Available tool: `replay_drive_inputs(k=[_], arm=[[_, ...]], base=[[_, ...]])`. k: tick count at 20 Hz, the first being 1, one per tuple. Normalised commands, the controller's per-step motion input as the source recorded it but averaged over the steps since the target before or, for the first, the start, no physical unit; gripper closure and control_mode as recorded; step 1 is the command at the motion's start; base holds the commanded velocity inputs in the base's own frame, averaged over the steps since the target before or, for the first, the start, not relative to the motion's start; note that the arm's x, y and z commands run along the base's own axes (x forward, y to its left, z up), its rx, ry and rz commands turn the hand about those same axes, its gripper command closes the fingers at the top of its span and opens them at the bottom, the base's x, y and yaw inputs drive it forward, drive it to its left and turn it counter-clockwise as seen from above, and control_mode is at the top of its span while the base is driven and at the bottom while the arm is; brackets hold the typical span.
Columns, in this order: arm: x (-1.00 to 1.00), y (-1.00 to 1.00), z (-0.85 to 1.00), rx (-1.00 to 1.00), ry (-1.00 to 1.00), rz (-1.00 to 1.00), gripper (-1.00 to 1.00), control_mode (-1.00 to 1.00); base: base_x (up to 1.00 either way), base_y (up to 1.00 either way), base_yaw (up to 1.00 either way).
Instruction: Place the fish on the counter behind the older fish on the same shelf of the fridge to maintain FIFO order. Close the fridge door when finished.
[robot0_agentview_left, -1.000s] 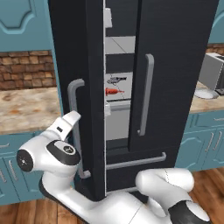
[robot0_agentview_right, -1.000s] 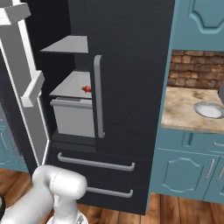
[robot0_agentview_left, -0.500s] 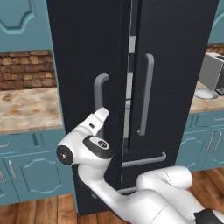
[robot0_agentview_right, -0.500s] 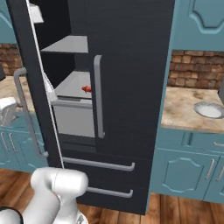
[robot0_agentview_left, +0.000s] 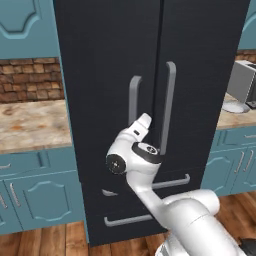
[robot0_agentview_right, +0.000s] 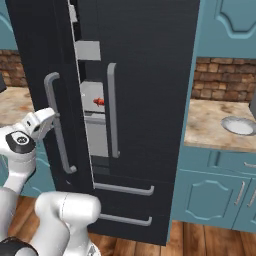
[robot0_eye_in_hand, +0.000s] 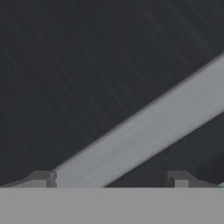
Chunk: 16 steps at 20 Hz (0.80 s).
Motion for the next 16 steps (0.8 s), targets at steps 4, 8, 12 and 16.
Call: replay_drive_inputs(k=[4,8,12,16], arm=[[0.66,-0.29,0.15,0.0,-0.08,0.0,-1.0,-1.0],[0.64,-0.19,0.15,0.0,-0.09,0.0,-1.0,-1.0],[0.6,-0.17,0.11,0.0,-0.09,0.0,-1.0,-1.0],[0.6,-0.16,0.07,0.0,-0.07,0.0,-1.0,-1.0]], base=[[0.0,0.0,0.0],[0.0,0.0,0.0],[0.0,0.0,0.0],[0.0,0.0,0.0]])
